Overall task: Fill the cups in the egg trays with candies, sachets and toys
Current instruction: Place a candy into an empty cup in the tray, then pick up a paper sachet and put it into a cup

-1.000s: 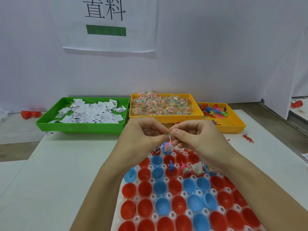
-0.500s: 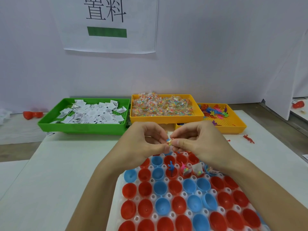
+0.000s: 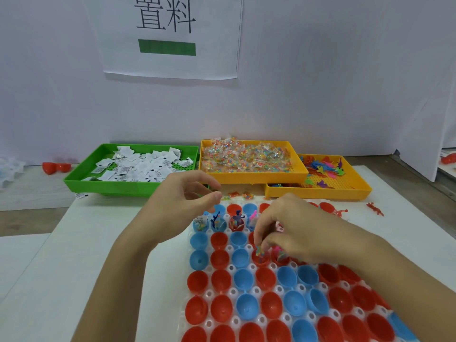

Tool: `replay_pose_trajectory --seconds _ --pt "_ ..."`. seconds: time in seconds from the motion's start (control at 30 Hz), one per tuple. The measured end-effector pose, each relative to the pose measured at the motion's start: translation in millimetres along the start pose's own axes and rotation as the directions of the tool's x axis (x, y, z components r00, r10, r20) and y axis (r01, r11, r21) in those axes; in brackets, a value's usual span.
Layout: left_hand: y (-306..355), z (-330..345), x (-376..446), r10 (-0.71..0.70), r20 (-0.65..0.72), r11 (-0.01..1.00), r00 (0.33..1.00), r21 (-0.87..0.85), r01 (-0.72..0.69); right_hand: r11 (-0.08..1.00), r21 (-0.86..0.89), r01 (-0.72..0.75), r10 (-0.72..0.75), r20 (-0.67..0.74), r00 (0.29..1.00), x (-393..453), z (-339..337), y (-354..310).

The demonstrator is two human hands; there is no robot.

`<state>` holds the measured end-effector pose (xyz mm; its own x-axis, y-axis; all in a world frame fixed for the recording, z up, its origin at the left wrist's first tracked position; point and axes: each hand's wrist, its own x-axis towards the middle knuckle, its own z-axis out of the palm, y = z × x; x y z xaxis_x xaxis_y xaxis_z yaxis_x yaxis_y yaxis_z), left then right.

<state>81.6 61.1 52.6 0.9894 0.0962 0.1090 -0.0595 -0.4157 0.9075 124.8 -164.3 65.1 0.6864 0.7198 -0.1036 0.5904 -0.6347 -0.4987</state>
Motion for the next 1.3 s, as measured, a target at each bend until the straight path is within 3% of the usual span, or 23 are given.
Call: replay_pose_trajectory --seconds 0.27,0.37,0.43,0.53,0.6,0.77,1.0,1.1,1.2,1.3 --pt "-10.4 -3.9 3.1 -0.014 -0.082 0.997 0.996 0.069 0.019 0.979 -0.19 0.066 -0.055 0.063 0.996 2.2 8.5 0.4" --pt "-21.8 -8.4 5.0 -0.041 -0.216 0.995 0.976 0.077 0.059 0.976 -0.211 0.061 -0.048 0.067 0.997 1.2 9.7 1.4" --pt "-32.6 -8.7 8.2 -0.063 -0.388 0.996 0.92 0.028 0.08 0.973 -0.222 0.055 -0.041 0.068 0.997 -0.1 9.2 1.2" --pt "-51.3 -3.2 10.4 -0.08 -0.669 0.995 0.739 -0.005 0.103 0.969 -0.241 0.057 -0.044 0.06 0.997 -2.5 7.1 -0.5" --pt "-62.3 2.6 8.7 -0.087 -0.761 0.994 0.643 -0.021 0.11 0.965 -0.254 0.062 -0.05 0.051 0.997 -4.2 4.2 -1.4" --pt "-76.8 8.6 14.6 -0.083 -0.811 0.995 0.58 -0.034 0.095 0.968 -0.23 0.103 -0.099 0.028 0.995 4.9 -9.9 -7.4" --pt "-80.2 13.8 22.8 -0.046 -0.809 0.999 0.586 -0.04 0.024 0.975 -0.126 0.181 -0.195 -0.107 0.975 97.1 -28.1 -31.5" --pt "-80.8 13.6 23.6 -0.004 -0.809 1.0 0.587 -0.01 -0.008 0.981 -0.119 0.152 -0.171 -0.174 0.97 150.9 -23.0 -43.6" --pt "-83.5 11.6 24.2 0.023 -0.805 1.0 0.592 0.008 -0.027 0.984 -0.141 0.11 -0.132 -0.157 0.979 190.9 -11.0 -53.9" --pt "-87.2 9.2 25.3 0.039 -0.804 0.999 0.593 0.03 -0.025 0.944 -0.327 0.039 -0.082 -0.117 0.99 217.9 3.6 -56.5"
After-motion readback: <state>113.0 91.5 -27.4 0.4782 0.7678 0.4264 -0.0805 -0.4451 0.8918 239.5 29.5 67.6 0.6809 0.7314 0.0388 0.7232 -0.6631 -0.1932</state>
